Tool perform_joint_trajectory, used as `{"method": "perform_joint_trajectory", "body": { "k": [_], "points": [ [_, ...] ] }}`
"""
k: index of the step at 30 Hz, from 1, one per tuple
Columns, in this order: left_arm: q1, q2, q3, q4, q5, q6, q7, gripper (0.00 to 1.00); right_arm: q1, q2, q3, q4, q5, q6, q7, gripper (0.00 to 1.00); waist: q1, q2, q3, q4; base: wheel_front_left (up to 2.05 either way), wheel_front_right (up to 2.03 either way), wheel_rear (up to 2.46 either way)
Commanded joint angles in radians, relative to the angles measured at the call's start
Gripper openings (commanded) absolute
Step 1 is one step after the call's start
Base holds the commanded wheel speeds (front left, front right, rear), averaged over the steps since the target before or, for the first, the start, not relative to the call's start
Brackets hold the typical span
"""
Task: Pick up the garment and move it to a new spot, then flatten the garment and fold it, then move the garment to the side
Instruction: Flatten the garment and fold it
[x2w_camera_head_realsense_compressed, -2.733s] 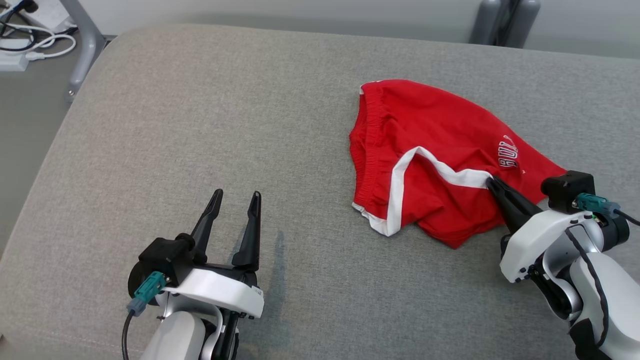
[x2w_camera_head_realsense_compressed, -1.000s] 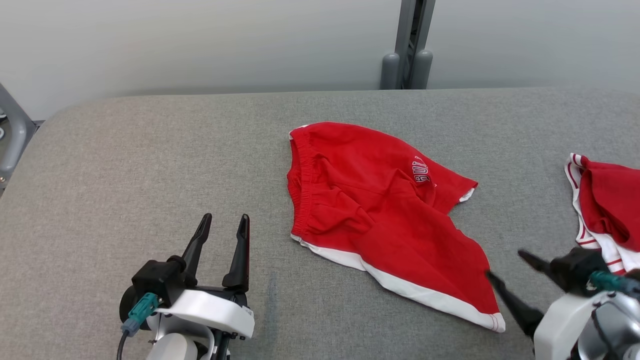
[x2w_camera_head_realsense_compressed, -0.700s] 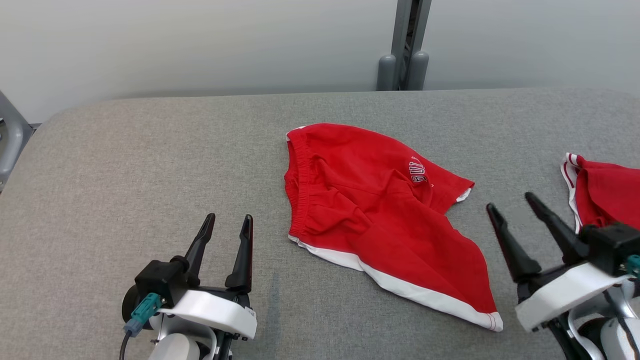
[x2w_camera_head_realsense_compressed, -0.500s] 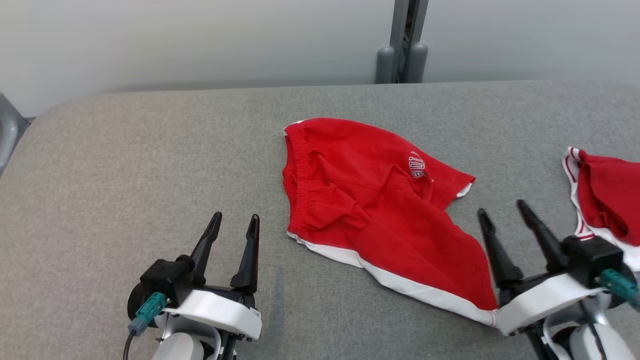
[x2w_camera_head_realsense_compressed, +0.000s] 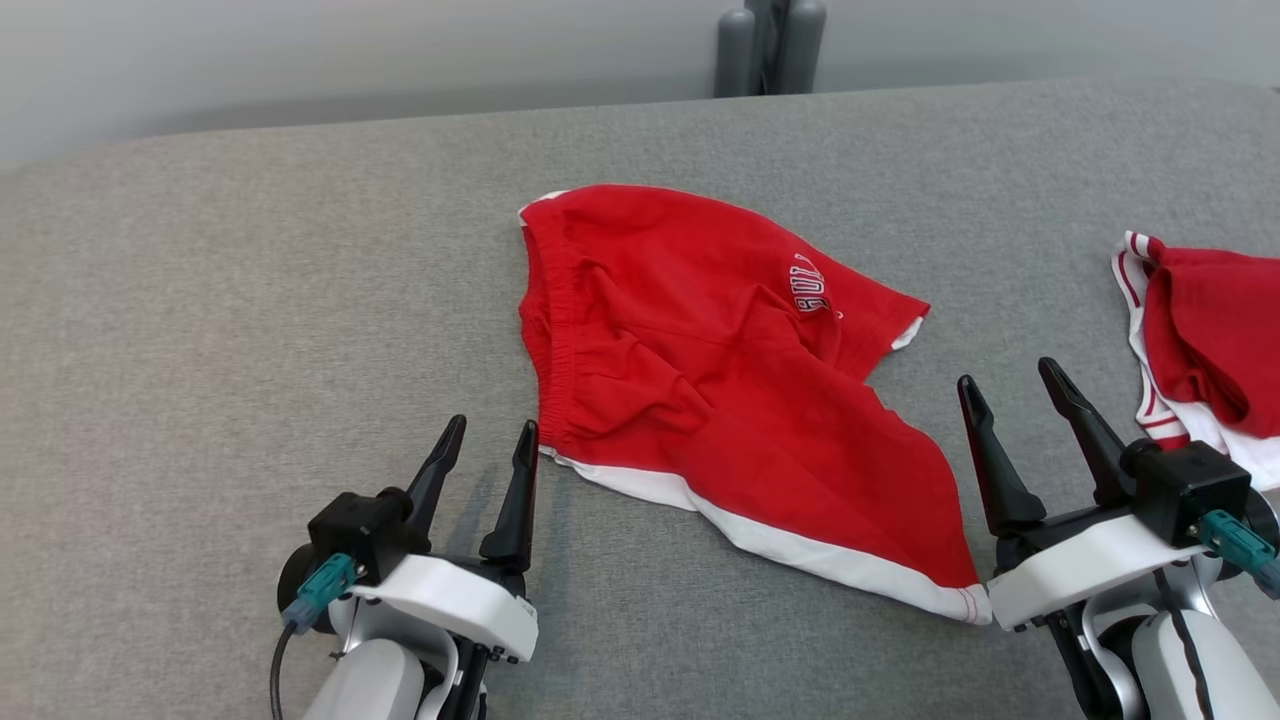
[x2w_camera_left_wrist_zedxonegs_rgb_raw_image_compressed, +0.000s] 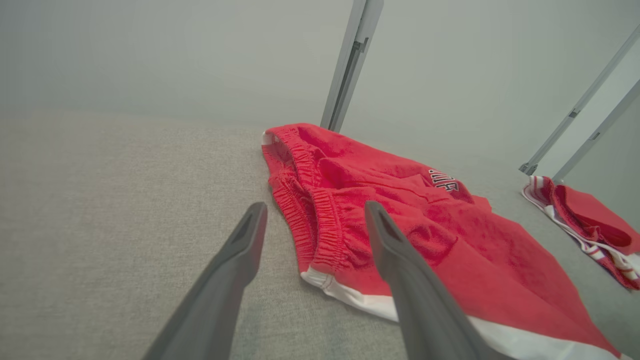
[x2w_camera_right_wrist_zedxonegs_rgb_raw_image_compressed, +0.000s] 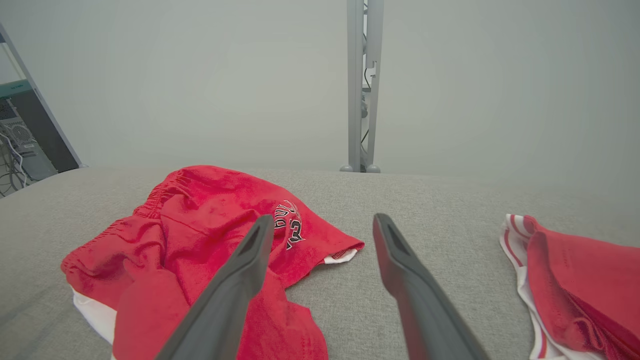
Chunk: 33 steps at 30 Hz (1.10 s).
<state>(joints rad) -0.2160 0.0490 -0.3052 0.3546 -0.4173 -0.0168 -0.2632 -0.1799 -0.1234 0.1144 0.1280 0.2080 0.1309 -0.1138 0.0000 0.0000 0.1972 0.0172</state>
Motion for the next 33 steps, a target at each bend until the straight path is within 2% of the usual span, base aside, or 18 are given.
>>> {"method": "perform_joint_trajectory", "body": {
  "k": [1, 5, 9, 18, 19, 20, 23, 33],
  "points": [
    [-0.031, 0.004, -0.01, 0.024, 0.005, 0.001, -0.002, 1.0, -0.012, 0.0, -0.002, -0.005, -0.011, 0.0, -0.007, 1.0, 0.0, 0.0, 0.019, -0.017, 0.0, 0.0, 0.0],
    [-0.073, 0.005, -0.043, 0.104, -0.013, -0.008, -0.002, 1.0, -0.018, 0.003, -0.004, -0.007, -0.019, 0.0, -0.01, 1.0, 0.0, 0.0, 0.04, -0.038, 0.0, 0.0, 0.0],
    [-0.112, 0.004, -0.065, 0.182, -0.024, 0.004, -0.002, 1.0, -0.019, 0.005, -0.011, -0.008, -0.025, -0.001, -0.012, 1.0, 0.0, 0.0, 0.052, -0.052, 0.0, 0.0, 0.0],
    [-0.173, 0.004, -0.089, 0.283, -0.032, 0.01, -0.002, 1.0, -0.024, 0.014, -0.018, -0.005, -0.036, -0.001, -0.016, 1.0, 0.0, 0.0, 0.068, -0.063, 0.0, 0.0, 0.0],
    [-0.176, 0.004, -0.091, 0.294, -0.036, 0.005, -0.002, 0.53, -0.024, 0.015, -0.018, -0.004, -0.038, 0.0, -0.017, 1.0, 0.0, 0.0, 0.069, -0.063, 0.0, 0.0, 0.0],
    [-0.183, 0.004, -0.091, 0.301, -0.036, 0.003, -0.002, 0.0, -0.024, 0.016, -0.019, -0.002, -0.038, 0.0, -0.018, 1.0, 0.0, 0.0, 0.07, -0.062, 0.0, 0.0, 0.0],
    [-0.194, 0.005, -0.074, 0.303, -0.034, -0.003, -0.002, 0.0, -0.023, 0.017, -0.024, 0.001, -0.042, 0.0, -0.021, 1.0, 0.0, 0.0, 0.069, -0.057, 0.0, 0.0, 0.0],
    [-0.147, 0.031, 0.009, 0.223, 0.009, 0.019, -0.002, 0.0, -0.007, 0.023, -0.049, 0.03, -0.058, 0.0, -0.012, 1.0, 0.0, 0.0, 0.043, -0.002, 0.0, 0.0, 0.0]
  ]
}}
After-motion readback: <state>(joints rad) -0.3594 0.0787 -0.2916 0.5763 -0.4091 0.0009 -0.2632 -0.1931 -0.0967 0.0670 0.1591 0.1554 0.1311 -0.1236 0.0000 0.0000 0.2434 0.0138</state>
